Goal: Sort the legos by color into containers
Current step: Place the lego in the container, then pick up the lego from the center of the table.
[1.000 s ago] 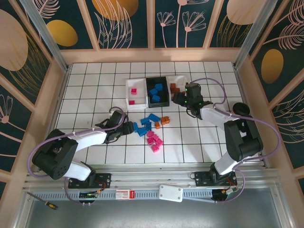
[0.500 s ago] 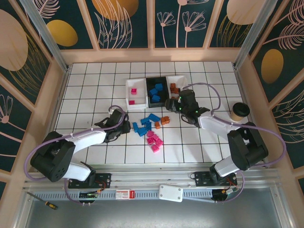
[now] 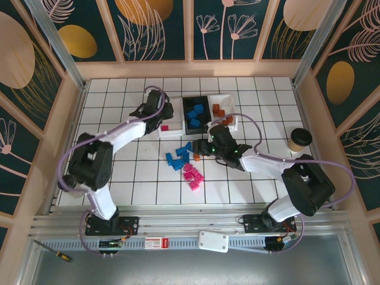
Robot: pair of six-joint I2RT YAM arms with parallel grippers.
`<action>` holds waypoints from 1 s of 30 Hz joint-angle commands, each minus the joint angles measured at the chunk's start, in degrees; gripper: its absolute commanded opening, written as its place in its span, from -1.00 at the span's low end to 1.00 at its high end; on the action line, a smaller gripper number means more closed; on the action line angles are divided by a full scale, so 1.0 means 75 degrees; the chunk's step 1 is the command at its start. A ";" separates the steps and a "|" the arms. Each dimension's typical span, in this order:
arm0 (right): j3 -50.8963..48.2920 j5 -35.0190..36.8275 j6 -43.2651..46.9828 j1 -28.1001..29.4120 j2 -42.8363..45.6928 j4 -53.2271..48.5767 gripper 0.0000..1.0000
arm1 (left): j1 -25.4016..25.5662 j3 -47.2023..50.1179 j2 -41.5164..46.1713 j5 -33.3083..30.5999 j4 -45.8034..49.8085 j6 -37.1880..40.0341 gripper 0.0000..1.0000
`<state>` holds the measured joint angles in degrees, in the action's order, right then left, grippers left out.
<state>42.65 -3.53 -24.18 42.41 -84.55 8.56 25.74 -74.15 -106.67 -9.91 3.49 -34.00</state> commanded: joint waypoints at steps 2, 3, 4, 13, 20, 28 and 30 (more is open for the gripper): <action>0.0337 -0.0178 0.0430 0.0760 -0.0428 0.0134 0.22 | -0.0205 -0.1037 -0.1003 0.0009 0.0631 0.0203 -0.59; 0.0504 -0.0174 0.0523 0.0947 -0.0614 0.0078 0.22 | -0.0240 -0.1238 -0.1150 0.0009 0.0697 0.0188 -0.52; 0.0671 -0.0165 0.0591 0.1104 -0.0788 0.0055 0.22 | -0.0264 -0.1397 -0.1239 0.0027 0.0746 0.0186 -0.42; 0.2378 0.0364 0.0846 0.1821 -0.2657 -0.0253 0.21 | -0.0279 -0.0765 0.0665 0.0432 0.0267 0.0065 0.56; 0.3148 0.0854 0.1014 0.1839 -0.3579 -0.0721 0.16 | -0.0276 0.1668 0.3420 0.0534 -0.0343 -0.0374 0.96; 0.3566 0.1234 0.1249 0.2059 -0.4092 -0.1205 0.01 | -0.0268 0.3439 0.5770 -0.0271 0.0199 -0.0546 0.98; 0.3657 0.1428 0.1318 0.2136 -0.4193 -0.1373 -0.07 | -0.0275 0.3653 0.6102 -0.0315 0.0389 -0.0530 0.98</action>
<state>69.14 4.23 -15.59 57.30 -113.32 4.03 23.99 -48.38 -63.99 -9.89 4.01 -37.21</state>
